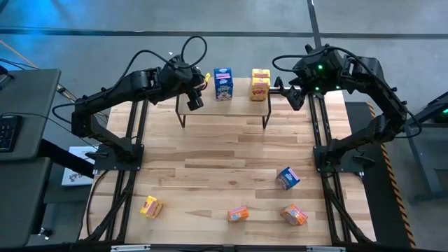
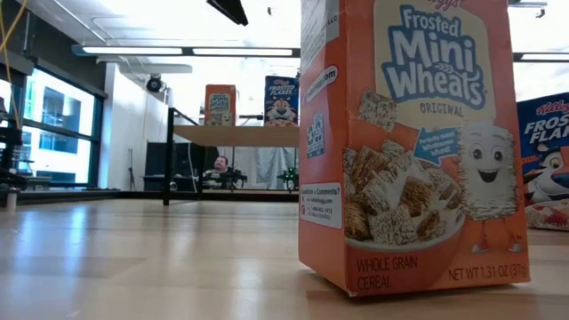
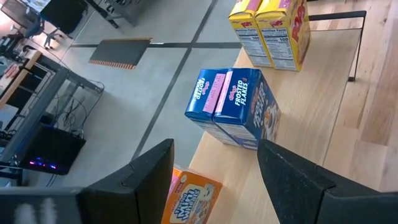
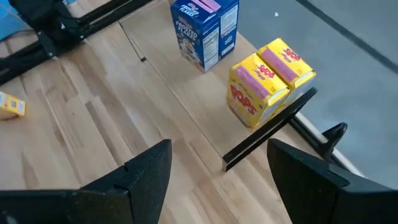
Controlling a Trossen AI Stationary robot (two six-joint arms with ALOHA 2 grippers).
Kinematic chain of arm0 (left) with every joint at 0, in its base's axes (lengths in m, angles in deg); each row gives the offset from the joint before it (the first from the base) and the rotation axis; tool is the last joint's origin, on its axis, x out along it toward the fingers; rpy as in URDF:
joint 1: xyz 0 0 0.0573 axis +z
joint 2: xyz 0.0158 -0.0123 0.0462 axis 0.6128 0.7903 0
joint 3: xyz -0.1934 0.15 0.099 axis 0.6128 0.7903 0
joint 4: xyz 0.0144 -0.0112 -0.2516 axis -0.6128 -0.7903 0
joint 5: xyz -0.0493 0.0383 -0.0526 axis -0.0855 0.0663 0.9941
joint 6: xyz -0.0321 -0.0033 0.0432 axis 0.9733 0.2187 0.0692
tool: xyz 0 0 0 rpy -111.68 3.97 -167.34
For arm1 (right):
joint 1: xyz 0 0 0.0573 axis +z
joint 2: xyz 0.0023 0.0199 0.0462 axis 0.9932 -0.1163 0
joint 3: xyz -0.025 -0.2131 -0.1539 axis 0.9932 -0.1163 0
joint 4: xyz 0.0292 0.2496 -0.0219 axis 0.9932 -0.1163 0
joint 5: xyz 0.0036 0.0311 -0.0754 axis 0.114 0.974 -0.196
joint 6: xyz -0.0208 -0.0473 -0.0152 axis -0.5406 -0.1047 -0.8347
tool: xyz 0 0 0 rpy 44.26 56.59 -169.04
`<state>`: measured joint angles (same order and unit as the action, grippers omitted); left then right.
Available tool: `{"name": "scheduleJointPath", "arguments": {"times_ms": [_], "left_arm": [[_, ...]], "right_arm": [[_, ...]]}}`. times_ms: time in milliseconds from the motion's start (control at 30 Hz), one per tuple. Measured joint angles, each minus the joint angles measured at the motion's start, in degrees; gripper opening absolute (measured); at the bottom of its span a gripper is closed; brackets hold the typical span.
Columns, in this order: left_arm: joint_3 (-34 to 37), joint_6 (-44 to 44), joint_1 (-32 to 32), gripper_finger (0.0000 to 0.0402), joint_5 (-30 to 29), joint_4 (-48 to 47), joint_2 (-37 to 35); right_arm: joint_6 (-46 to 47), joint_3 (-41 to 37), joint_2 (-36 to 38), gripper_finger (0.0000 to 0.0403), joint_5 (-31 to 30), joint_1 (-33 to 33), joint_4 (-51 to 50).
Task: Stack cereal on shelf
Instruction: Put the left orange cereal box on the shelf aligned with the other orange cereal box
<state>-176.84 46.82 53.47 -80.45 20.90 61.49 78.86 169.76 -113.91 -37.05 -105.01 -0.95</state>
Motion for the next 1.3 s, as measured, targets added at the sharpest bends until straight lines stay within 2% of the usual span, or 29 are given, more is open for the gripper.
{"name": "scheduleJointPath", "arguments": {"times_ms": [233, 400, 733, 933, 1133, 1300], "left_arm": [[0.00, 0.00, 0.09, 0.0223, 0.01, 0.00, 0.00], [0.02, 0.02, 0.09, 0.0223, -0.01, 0.12, 0.00], [0.02, 1.63, 0.09, 0.0223, -0.01, 0.52, 0.00], [0.05, 5.78, -1.20, 0.0223, -0.01, 0.23, -0.13], [0.09, 7.66, -4.94, 0.0223, 0.01, -3.47, -2.74], [0.09, 14.46, -7.31, 0.0223, 0.06, -7.69, -6.75]], "right_arm": [[-1.85, 0.00, -0.17, 0.0257, 5.15, 0.00, 0.74], [-3.91, 0.00, -0.20, 0.0262, 5.65, 0.00, 0.04], [-8.27, 0.00, -0.86, 0.0334, 5.76, 0.11, -1.59], [-3.53, 0.00, -1.73, 0.0350, 7.48, 0.46, -1.57], [-2.86, 0.00, -3.73, 0.0350, 11.34, 3.16, -0.94], [-3.51, 0.00, -5.92, 0.0350, 11.54, 9.14, 3.26]]}}
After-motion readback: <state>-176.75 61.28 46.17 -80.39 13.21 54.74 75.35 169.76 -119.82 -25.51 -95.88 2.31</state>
